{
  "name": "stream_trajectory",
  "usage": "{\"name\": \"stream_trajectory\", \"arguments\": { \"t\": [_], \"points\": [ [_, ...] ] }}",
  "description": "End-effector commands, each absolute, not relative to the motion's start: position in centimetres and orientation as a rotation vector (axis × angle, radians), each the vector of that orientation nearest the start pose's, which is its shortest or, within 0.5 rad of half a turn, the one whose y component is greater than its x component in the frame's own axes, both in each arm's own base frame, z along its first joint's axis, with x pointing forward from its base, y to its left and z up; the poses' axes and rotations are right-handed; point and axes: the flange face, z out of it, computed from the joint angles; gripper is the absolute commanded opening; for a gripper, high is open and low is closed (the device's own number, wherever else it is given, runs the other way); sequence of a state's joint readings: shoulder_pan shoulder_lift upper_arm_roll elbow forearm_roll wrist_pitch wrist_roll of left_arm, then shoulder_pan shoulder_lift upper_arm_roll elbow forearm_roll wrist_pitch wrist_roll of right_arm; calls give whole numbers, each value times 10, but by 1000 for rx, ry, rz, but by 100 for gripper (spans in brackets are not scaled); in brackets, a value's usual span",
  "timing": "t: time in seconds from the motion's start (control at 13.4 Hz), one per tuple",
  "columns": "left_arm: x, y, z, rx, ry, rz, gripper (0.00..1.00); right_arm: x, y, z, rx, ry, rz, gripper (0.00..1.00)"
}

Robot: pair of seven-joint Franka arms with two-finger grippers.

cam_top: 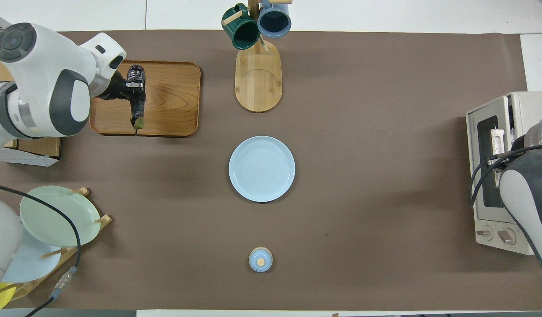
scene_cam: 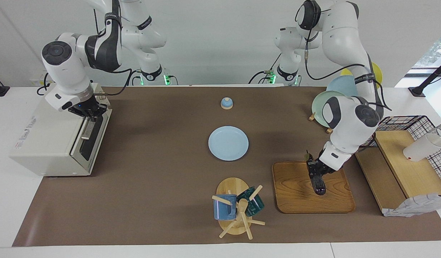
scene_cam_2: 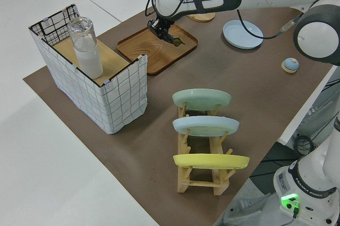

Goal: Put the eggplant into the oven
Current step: 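Close the left gripper on the eggplant and lift it, then lower the eggplant with the left gripper while the right gripper opens the oven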

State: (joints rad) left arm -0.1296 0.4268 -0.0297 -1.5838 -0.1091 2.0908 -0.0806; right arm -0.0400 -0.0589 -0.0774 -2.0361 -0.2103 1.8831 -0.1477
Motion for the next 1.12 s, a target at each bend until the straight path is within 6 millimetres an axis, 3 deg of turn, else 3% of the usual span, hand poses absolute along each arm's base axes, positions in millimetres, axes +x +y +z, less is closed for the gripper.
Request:
{"name": "stream_trajectory", "arguments": {
  "t": [0.0,0.22,0.3,0.45,0.6,0.82,0.89,1.04],
  "points": [
    [633,-157,451,-3274,-82,-10,0,514,-73,449,-3284,-161,162,0],
    [596,-245,458,-3278,-179,56,0,515,-69,431,-3241,-54,120,0],
    [575,-269,452,-3272,-199,74,0,517,-69,419,-3238,-48,70,0],
    [519,-312,418,-3289,-147,3,0,523,-65,401,-3206,-19,38,0],
    [480,-343,380,-3318,-151,-95,0,529,-63,388,-3172,21,29,0],
    [461,-388,333,-3320,-123,-88,0,530,-39,370,-3171,-48,16,0],
    [459,-391,321,-3310,-118,-68,0,528,-32,364,-3171,-66,-1,0],
    [459,-392,320,-3309,-112,-64,0,523,-17,346,-3170,-93,-39,0]
  ]
}}
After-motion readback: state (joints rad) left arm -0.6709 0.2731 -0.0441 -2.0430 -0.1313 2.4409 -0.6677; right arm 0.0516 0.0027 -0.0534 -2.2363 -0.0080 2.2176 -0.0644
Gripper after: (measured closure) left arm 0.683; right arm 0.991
